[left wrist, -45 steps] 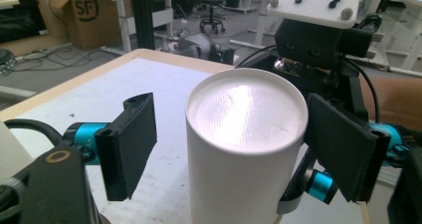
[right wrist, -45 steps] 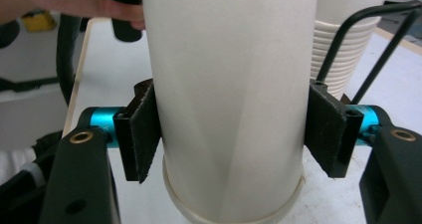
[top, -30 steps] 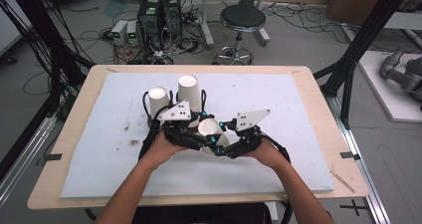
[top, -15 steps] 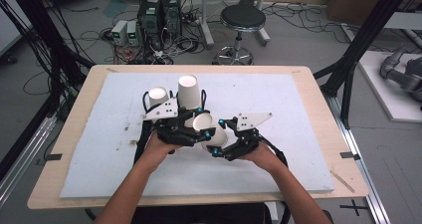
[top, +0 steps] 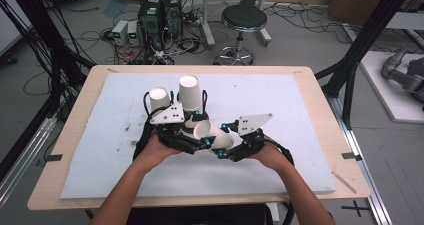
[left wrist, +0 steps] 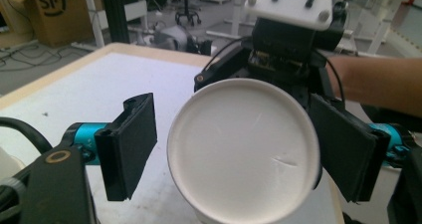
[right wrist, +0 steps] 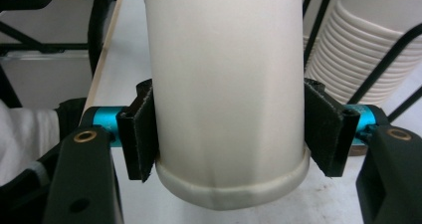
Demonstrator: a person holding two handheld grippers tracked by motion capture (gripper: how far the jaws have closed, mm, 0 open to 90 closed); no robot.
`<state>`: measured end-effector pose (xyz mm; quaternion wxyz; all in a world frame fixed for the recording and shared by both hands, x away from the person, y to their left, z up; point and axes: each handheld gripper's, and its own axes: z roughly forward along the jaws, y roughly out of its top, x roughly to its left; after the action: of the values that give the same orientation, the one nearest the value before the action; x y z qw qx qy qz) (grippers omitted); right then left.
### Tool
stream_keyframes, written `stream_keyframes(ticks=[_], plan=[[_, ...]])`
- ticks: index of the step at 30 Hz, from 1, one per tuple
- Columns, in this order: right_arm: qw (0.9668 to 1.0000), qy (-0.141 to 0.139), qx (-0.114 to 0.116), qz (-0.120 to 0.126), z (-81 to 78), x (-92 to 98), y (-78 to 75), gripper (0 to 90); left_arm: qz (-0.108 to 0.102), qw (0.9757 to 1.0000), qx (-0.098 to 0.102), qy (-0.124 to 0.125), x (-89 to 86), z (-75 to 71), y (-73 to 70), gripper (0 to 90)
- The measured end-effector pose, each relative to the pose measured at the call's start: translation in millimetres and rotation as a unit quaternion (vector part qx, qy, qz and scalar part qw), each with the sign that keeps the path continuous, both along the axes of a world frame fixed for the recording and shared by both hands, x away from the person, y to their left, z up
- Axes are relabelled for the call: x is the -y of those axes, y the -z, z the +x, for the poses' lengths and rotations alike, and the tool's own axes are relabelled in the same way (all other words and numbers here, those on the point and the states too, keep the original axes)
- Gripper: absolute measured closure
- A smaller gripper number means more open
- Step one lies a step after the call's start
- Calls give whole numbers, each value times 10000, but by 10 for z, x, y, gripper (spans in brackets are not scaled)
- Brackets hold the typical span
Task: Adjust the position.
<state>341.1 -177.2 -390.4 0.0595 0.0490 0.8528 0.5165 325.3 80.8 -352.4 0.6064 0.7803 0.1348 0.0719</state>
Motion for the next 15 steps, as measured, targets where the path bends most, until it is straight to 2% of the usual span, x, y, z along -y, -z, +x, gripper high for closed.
stream_keyframes(ticks=[3,5,9,10,12,15], plan=[[9999,-92,-11,-40,-8,-15,-4,333,19,9999,-43,97,23,15,18,227],[9999,-105,-44,-37,-3,-13,1,333,-3,9995,-29,322,27,18,23,334],[9999,-103,-90,27,-2,-9,7,266,-85,9993,-85,356,11,25,13,352],[9999,-83,-107,87,-7,-15,6,240,-141,9993,-76,348,0,27,8,353],[9990,56,-232,370,-12,-16,-8,196,-250,9992,-47,320,-27,30,-6,355],[9964,134,-351,759,-6,3,-19,190,-464,9984,-33,309,-59,32,-21,356]])
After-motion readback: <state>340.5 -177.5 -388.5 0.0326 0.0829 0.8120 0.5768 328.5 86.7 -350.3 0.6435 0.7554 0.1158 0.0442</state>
